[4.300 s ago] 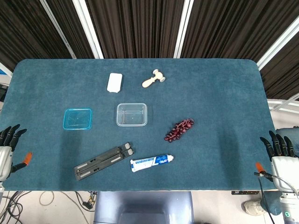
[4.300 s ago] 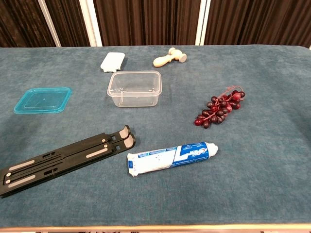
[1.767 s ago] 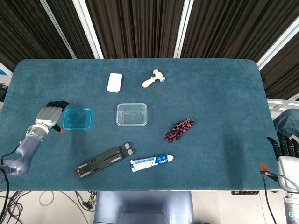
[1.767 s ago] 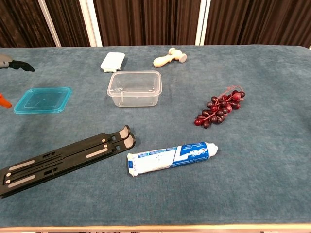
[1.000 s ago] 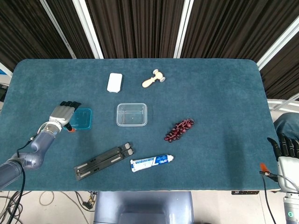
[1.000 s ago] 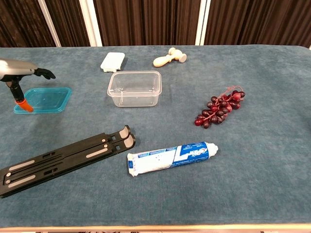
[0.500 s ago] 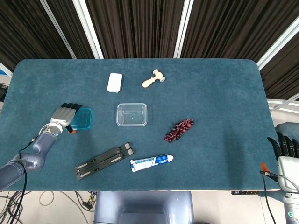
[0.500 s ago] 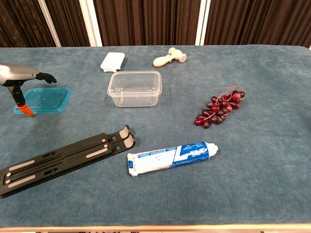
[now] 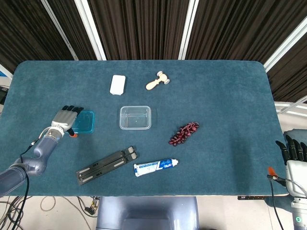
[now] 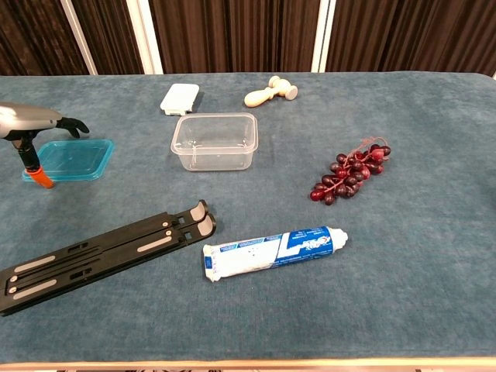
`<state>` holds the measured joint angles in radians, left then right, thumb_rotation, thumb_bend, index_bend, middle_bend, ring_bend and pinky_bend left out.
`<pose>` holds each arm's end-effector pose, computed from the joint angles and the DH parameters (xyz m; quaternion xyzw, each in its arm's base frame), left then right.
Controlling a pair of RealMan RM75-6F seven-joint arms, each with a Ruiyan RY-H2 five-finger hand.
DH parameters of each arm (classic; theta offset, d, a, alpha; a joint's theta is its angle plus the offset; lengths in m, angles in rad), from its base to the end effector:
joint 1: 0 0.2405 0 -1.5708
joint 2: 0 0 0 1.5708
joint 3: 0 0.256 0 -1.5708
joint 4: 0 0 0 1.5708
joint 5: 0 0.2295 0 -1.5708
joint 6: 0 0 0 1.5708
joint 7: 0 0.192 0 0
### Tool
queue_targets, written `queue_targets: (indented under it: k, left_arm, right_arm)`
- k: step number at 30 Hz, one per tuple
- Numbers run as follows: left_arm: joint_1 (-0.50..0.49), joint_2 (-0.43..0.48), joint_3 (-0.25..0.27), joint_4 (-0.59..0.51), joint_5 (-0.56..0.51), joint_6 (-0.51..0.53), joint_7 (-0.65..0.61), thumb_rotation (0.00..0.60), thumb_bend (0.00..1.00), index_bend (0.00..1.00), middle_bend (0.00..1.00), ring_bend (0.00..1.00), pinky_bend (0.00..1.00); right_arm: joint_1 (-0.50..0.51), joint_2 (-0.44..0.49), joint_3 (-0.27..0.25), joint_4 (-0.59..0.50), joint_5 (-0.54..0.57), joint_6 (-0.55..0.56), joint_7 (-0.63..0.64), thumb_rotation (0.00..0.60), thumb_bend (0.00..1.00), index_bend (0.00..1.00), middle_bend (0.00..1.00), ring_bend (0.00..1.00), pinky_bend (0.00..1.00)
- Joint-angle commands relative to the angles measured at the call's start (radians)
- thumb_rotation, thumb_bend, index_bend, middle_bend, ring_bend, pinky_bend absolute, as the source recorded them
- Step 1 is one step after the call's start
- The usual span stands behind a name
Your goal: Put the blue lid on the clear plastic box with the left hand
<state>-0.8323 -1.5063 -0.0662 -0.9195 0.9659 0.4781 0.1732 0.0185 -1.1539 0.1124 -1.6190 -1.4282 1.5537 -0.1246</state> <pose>-0.3063 0.4724 -0.0064 -0.7439 -0.4273 -0.1378 0.4949 -0.3302 -0.2212 0.1577 0.5478 -0.3626 0.3671 0.6586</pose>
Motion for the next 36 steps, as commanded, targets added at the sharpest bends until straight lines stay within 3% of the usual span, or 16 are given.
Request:
queue_targets:
  k: [1,19,28,36]
  left_arm:
    - [-0.001,-0.004,-0.001,0.007,0.006,-0.003,-0.005,0.6,0.07,0.03,0.09,0.0,0.05]
    - [-0.007,-0.041,-0.004,0.07,0.037,-0.017,-0.024,0.6,0.1,0.05,0.19,0.0,0.06]
    - [0.0,-0.045,-0.013,0.075,0.055,0.001,-0.036,0.6,0.27,0.1,0.33,0.0,0.06]
    - [0.015,-0.035,-0.017,0.069,0.066,0.016,-0.052,0.6,0.29,0.12,0.35,0.0,0.06]
  right_arm:
    - [0.0,0.0,0.0,-0.001,0.001,-0.001,-0.001,0.6,0.29,0.17,0.04,0.02,0.0]
    - [-0.001,0.0,0.003,-0.005,0.01,-0.001,-0.006,0.6,0.29,0.17,0.04,0.02,0.0]
    - [-0.002,0.0,0.004,-0.007,0.012,-0.002,-0.006,0.6,0.29,0.17,0.04,0.02,0.0]
    - [-0.002,0.0,0.004,-0.008,0.014,-0.003,-0.005,0.6,0.29,0.17,0.04,0.02,0.0]
